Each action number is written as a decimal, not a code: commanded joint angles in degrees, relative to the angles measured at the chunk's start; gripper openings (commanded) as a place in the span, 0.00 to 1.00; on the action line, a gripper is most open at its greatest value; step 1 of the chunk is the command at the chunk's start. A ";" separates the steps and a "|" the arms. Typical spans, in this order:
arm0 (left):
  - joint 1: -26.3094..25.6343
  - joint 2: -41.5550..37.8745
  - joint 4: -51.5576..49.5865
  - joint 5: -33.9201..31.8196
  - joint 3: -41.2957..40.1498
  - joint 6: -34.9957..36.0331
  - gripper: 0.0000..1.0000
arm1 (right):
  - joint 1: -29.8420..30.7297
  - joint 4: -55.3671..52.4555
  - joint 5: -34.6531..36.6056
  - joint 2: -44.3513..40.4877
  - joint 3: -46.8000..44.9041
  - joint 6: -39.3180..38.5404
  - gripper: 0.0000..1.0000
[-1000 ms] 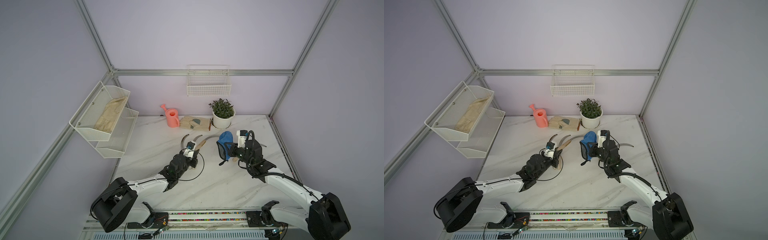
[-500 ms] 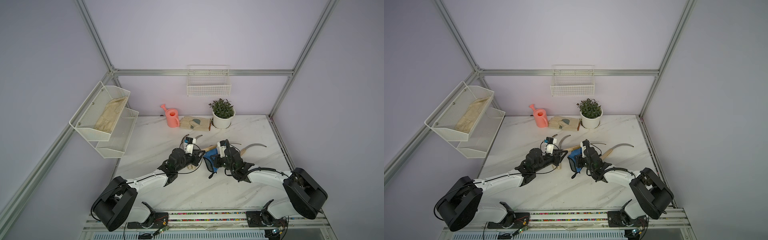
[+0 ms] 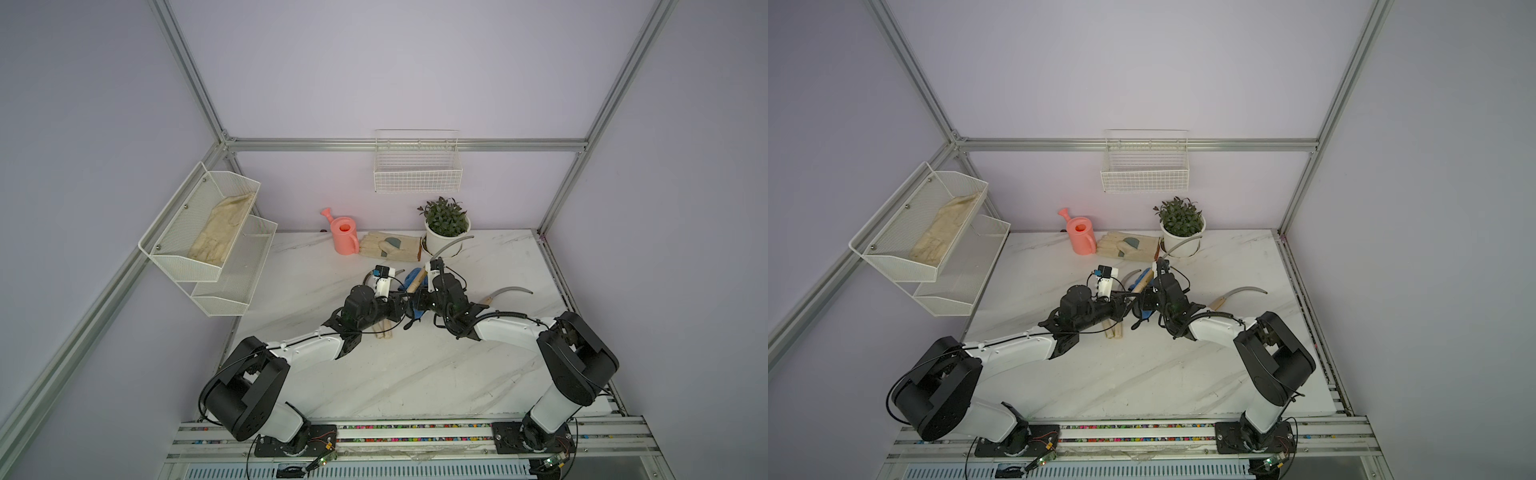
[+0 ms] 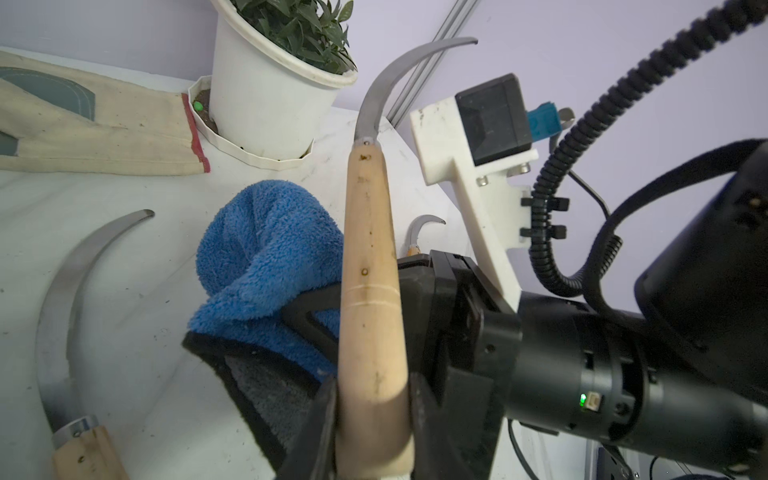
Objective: Wipe small sickles with rags
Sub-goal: Adjust the small sickle.
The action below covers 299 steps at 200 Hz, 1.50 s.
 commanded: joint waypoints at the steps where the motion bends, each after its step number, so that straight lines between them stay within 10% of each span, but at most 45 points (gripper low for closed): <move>1: -1.25 1.06 -2.52 4.93 2.59 -1.03 0.00 | 0.08 3.50 0.23 1.13 4.04 -1.95 0.00; 109: 0.02 6.58 -2.06 9.57 5.01 -5.50 0.00 | -1.86 7.17 8.12 0.36 1.59 -1.94 0.00; 299: 0.06 7.44 -0.47 14.39 5.52 -4.56 0.00 | -3.16 14.24 -5.17 1.30 1.83 -4.88 0.00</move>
